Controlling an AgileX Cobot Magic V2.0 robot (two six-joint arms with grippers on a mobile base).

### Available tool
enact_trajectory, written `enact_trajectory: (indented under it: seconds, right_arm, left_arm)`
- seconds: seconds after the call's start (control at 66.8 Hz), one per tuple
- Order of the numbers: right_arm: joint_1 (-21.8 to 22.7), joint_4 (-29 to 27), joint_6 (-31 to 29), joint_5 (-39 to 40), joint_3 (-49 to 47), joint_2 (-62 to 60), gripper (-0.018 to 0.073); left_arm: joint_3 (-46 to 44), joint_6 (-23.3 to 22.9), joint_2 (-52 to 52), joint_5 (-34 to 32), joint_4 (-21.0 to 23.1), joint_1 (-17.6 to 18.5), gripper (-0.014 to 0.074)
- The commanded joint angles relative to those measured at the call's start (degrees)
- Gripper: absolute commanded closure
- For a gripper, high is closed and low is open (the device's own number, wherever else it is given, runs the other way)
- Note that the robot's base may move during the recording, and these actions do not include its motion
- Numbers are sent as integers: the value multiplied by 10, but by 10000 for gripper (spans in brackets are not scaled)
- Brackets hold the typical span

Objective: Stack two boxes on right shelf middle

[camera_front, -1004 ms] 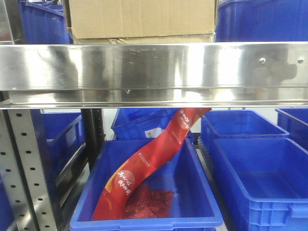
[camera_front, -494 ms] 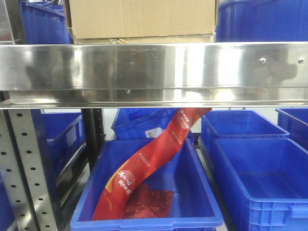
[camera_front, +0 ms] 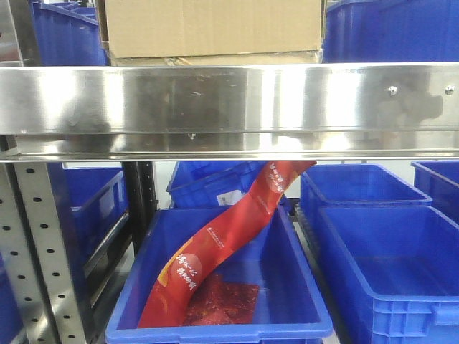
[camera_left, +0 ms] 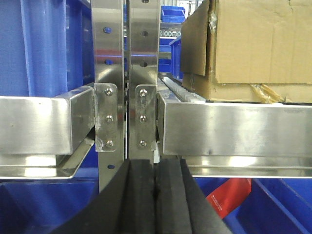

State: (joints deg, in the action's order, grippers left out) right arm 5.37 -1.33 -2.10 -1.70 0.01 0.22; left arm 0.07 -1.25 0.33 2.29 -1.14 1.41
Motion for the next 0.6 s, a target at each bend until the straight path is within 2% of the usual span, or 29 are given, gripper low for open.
enact_trajectory:
  seconds: [0.0,0.105,0.165,0.584]
  right_arm:
    - [2,-1,-4,13,0,-2,728]
    - [2,-1,-4,13,0,-2,728]
    - [2,-1,-4,13,0,-2,728]
    - [2,-1,-4,13,0,-2,728]
  left_arm:
    - [-1,-5,-3,-16,-1,-1,707]
    - [-1,-2,-3,-17,11,-1,707]
    - [-1,9,-3,-17,11,-1,707]
    - [-1,9,-3,-17,11,-1,707]
